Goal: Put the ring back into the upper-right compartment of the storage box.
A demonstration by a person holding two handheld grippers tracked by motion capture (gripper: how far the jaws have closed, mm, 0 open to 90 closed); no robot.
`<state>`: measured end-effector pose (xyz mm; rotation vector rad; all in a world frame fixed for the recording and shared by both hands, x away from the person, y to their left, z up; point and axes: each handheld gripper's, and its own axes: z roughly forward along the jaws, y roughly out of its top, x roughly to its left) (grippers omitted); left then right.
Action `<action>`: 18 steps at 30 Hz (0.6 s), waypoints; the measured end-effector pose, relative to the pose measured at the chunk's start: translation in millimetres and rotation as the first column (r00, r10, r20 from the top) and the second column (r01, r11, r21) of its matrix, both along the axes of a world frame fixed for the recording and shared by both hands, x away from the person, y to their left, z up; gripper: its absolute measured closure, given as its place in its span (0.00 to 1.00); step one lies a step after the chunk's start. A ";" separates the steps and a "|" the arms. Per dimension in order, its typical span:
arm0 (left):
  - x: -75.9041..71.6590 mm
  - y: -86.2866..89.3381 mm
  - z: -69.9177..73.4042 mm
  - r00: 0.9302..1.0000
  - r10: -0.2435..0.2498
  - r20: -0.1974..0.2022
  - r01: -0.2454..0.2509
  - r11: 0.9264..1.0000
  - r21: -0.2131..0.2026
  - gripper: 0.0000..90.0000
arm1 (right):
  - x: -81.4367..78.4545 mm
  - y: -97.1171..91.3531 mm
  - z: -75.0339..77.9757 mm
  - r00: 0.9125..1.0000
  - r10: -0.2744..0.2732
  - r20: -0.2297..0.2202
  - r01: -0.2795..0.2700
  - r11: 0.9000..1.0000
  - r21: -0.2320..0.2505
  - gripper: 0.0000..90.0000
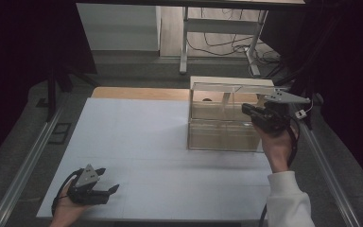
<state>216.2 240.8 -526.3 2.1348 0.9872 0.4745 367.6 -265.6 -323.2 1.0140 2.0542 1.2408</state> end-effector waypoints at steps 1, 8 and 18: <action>-0.1 0.1 0.1 1.000 -0.001 0.001 0.001 1.000 -0.001 0.23 | 2.2 0.2 -0.1 1.000 -0.004 -0.004 0.004 1.000 -0.003 0.96; -0.1 0.2 -0.3 1.000 0.001 -0.002 -0.001 1.000 -0.002 0.23 | 10.4 0.9 -3.9 0.999 -0.025 -0.020 0.024 0.999 -0.022 0.96; -0.5 0.3 0.0 1.000 -0.003 -0.005 0.003 1.000 -0.013 0.23 | 11.9 0.2 -6.5 0.999 -0.038 -0.024 0.038 0.999 -0.027 0.80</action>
